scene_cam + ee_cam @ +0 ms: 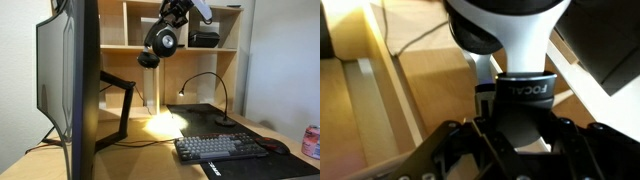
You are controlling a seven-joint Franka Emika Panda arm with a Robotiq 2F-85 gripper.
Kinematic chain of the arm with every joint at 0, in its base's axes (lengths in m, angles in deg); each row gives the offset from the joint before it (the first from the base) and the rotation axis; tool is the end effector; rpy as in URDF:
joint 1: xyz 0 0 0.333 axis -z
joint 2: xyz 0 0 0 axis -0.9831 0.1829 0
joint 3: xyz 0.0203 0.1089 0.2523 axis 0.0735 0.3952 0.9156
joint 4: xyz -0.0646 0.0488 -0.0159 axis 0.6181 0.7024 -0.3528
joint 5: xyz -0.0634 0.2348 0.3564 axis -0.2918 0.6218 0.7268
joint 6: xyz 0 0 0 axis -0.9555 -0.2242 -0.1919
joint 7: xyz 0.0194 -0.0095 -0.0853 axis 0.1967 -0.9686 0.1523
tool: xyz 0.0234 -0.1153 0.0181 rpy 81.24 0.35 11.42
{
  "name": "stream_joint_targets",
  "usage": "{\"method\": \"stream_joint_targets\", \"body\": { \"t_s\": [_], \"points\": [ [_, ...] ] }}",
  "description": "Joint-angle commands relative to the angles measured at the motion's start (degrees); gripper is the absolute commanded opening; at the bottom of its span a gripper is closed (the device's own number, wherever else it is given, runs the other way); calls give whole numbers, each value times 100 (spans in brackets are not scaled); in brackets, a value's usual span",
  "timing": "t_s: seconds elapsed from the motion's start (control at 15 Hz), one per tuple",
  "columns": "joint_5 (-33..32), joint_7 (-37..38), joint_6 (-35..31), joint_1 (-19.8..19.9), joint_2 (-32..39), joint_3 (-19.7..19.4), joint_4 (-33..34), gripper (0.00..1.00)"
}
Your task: Unhang and hang up the headphones on the back of the desktop computer
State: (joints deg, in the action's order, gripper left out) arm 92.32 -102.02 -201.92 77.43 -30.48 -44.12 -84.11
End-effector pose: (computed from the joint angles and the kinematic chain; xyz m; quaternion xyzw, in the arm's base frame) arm 0.5891 0.2096 0.5528 -0.8901 -0.1176 -0.3340 0.2869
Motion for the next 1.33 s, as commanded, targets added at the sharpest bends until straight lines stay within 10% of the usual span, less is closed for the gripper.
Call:
{"method": "stream_joint_targets", "body": {
  "t_s": [0.0, 0.4, 1.13, 1.27],
  "points": [
    [-471, 480, 1072, -252, -514, -634, -636, 23],
    [342, 171, 1909, -436, -22, -1153, -1162, 23],
    [709, 58, 1777, -699, 964, -820, -1262, 23],
    [527, 194, 1736, -707, 909, -821, -1256, 72]
  ]
}}
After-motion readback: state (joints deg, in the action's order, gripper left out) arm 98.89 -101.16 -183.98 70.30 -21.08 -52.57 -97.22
